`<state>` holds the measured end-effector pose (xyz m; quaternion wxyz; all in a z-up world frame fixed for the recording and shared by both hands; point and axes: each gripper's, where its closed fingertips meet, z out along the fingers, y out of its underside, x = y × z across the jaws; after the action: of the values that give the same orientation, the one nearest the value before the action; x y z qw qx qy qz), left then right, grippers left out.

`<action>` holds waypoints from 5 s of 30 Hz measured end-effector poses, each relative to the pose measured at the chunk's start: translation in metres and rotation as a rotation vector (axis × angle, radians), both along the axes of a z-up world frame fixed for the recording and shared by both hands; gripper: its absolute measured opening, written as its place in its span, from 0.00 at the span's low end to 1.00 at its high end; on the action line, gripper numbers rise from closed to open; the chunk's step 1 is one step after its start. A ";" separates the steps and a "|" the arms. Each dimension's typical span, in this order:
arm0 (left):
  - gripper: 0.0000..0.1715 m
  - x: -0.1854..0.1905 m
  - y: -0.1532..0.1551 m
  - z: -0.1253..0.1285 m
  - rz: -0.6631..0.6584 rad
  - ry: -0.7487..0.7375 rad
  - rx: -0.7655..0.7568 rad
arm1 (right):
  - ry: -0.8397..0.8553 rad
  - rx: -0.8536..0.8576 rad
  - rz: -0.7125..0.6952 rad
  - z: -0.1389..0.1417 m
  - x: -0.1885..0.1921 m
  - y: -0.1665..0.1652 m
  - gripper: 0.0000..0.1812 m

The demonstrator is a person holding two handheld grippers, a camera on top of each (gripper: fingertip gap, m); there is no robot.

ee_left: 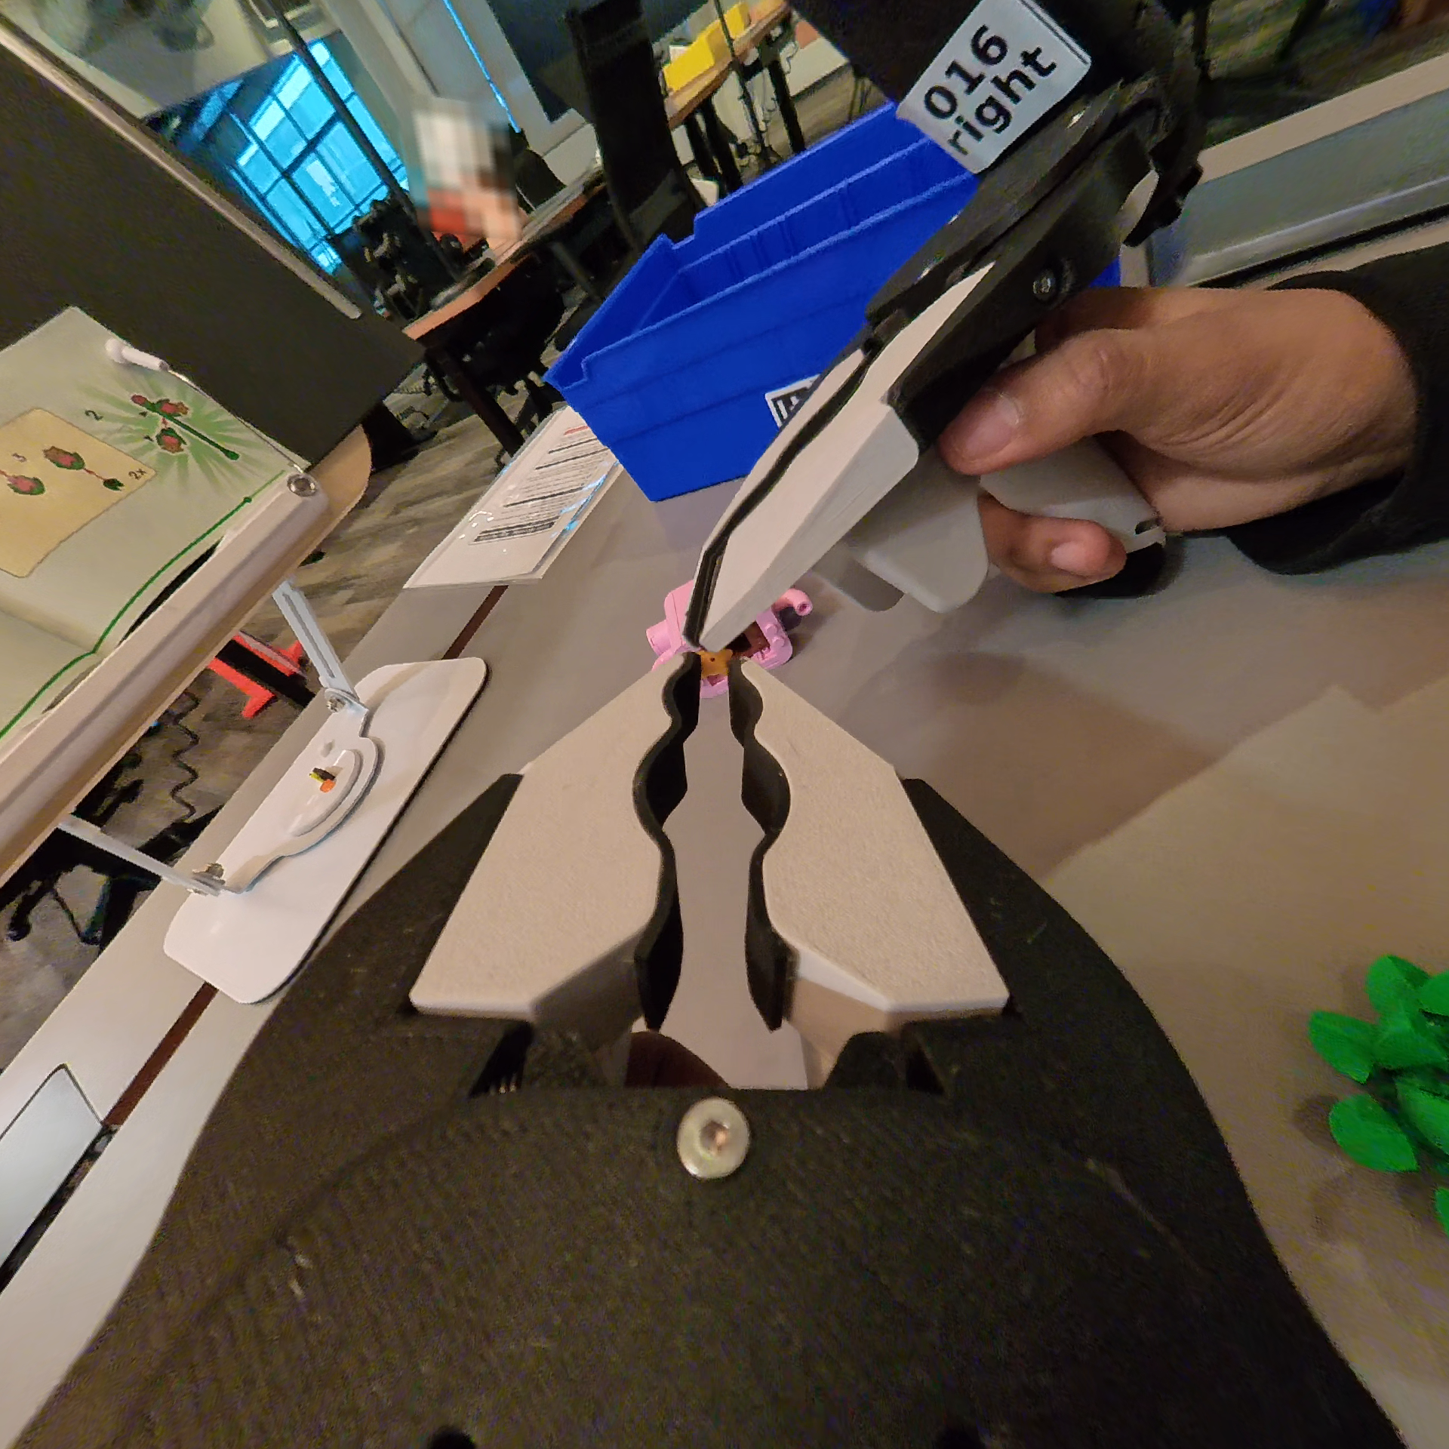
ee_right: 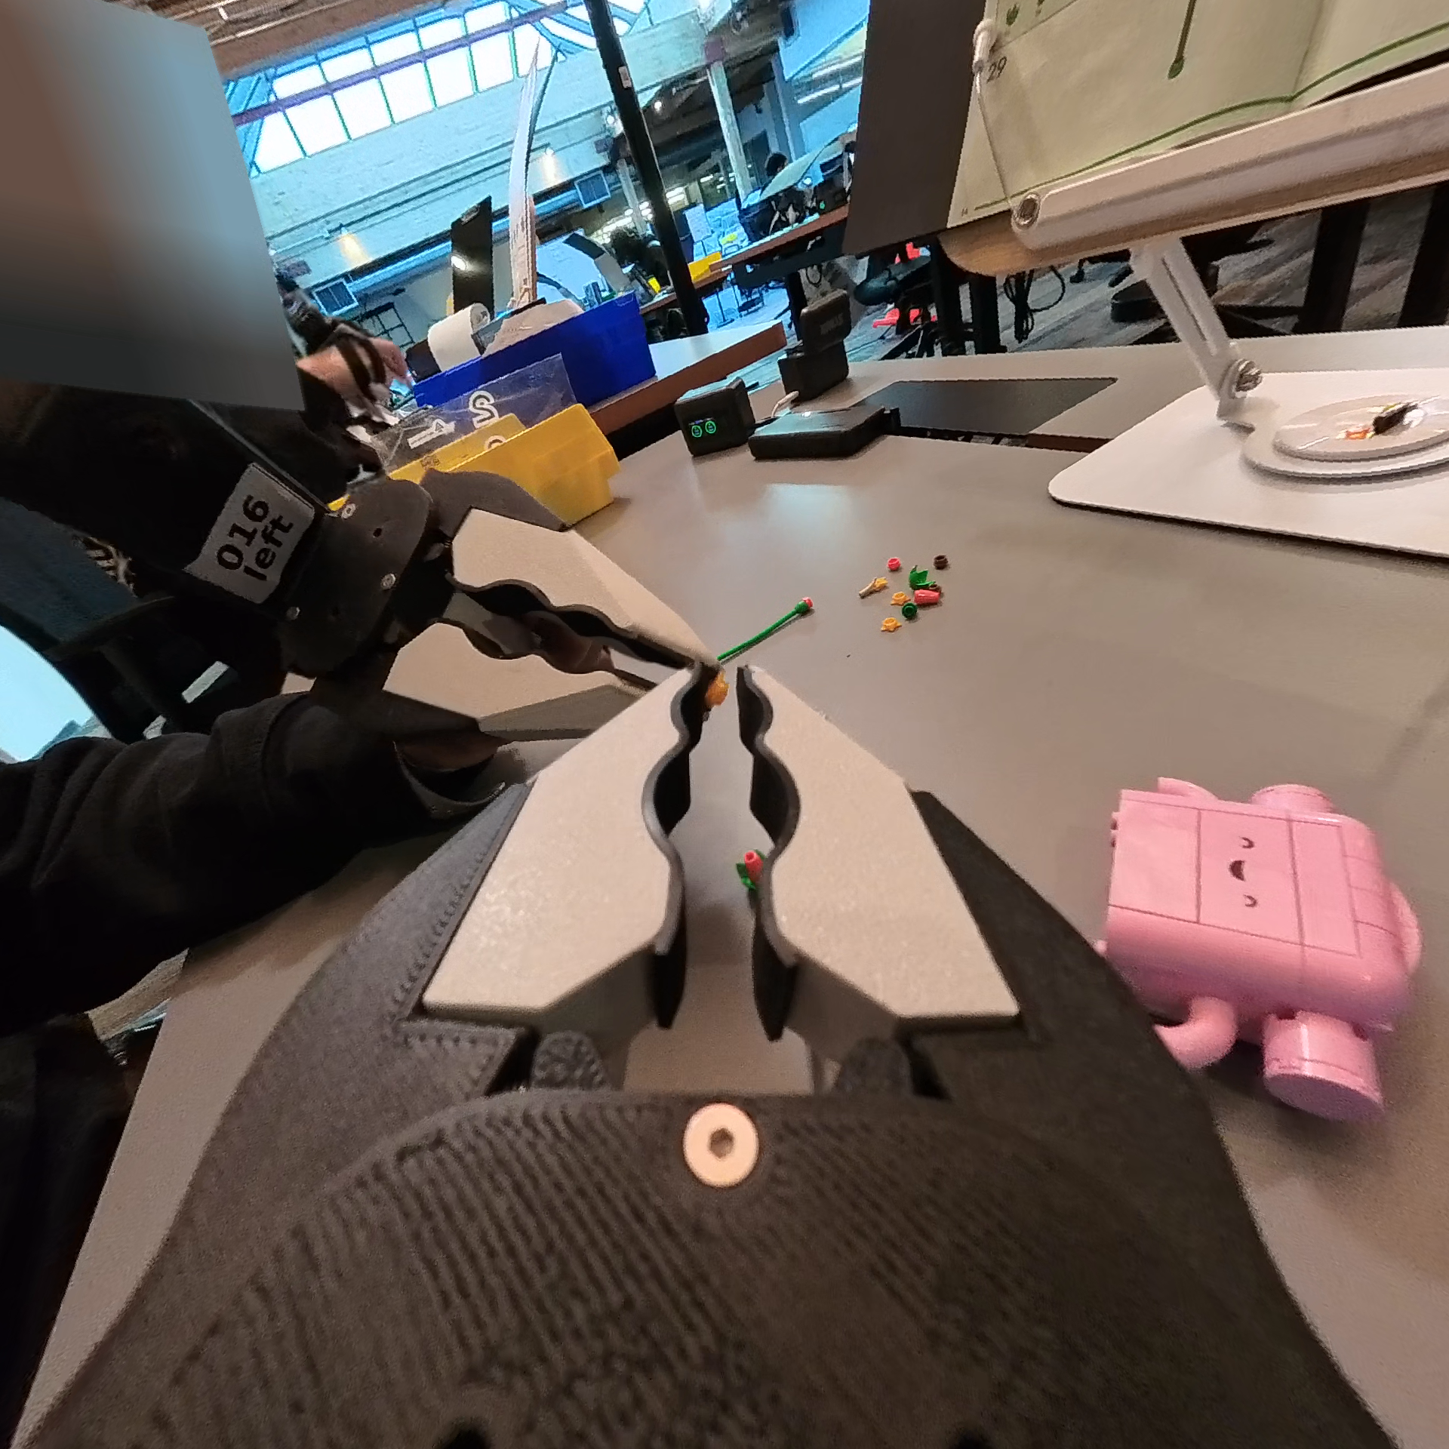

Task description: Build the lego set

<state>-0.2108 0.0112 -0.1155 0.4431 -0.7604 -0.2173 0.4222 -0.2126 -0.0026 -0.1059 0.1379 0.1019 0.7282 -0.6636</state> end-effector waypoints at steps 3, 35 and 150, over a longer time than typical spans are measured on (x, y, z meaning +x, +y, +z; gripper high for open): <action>0.03 0.000 0.000 0.001 0.005 0.015 -0.016 | -0.011 0.004 0.012 -0.001 0.002 -0.001 0.02; 0.10 0.006 -0.017 0.026 -0.200 -0.308 0.658 | -0.130 0.335 0.208 -0.049 0.025 0.010 0.01; 0.06 -0.001 -0.021 0.003 -0.150 -0.310 0.556 | 0.305 0.631 0.022 -0.095 0.059 0.018 0.06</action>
<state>-0.2122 -0.0094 -0.1128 0.6252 -0.6794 -0.3326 0.1922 -0.1534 0.0153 -0.2010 -0.0037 0.0313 0.9108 -0.4117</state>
